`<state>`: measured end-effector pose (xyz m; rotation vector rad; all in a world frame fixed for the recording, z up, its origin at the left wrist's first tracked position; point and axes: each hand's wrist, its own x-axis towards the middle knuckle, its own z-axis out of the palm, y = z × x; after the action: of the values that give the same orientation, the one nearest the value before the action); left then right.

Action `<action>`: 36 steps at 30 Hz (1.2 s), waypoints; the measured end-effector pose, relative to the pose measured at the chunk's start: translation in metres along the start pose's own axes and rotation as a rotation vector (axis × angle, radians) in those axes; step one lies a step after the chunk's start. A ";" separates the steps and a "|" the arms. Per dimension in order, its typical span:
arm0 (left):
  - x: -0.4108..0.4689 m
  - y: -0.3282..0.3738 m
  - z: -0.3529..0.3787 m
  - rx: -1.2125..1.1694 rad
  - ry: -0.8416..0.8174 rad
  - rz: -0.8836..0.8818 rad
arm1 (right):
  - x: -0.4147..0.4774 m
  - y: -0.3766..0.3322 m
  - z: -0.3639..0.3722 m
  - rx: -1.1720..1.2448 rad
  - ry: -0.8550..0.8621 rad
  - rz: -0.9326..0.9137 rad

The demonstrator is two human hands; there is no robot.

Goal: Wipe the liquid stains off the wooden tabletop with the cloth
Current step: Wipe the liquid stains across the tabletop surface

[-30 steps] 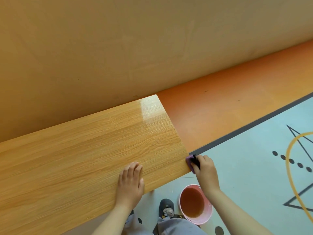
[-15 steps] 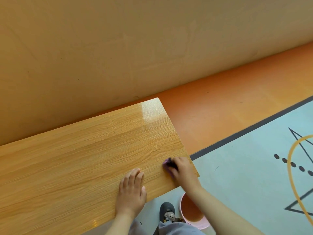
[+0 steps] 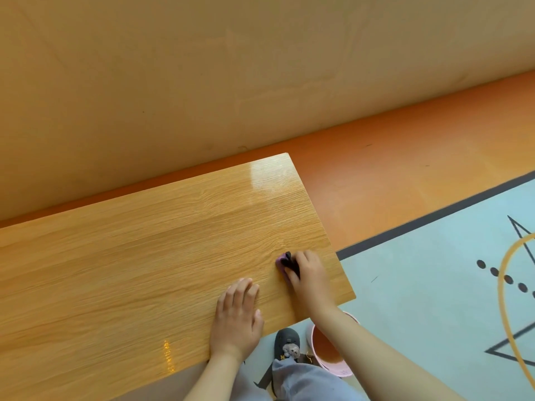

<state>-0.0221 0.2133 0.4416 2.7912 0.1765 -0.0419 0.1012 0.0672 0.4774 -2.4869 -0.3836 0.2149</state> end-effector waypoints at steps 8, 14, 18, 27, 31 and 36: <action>0.000 0.000 0.000 0.003 -0.001 -0.003 | 0.034 0.018 -0.013 0.033 -0.007 0.007; 0.000 0.000 0.000 0.006 0.012 -0.001 | 0.049 0.051 -0.046 0.001 0.148 0.210; -0.001 0.000 0.000 0.002 0.010 -0.003 | 0.020 0.028 -0.028 0.033 0.129 0.115; -0.002 -0.001 0.000 -0.019 -0.003 -0.014 | -0.079 0.068 -0.049 0.030 -0.065 0.068; 0.000 -0.004 -0.005 -0.126 0.039 -0.035 | -0.067 0.094 -0.072 -0.017 0.064 0.266; 0.042 -0.008 -0.021 -0.122 0.136 -0.086 | -0.031 0.064 -0.061 0.068 0.124 0.252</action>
<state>0.0189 0.2332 0.4561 2.6638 0.3213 0.1334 0.1003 -0.0253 0.4905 -2.4615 -0.0098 0.1708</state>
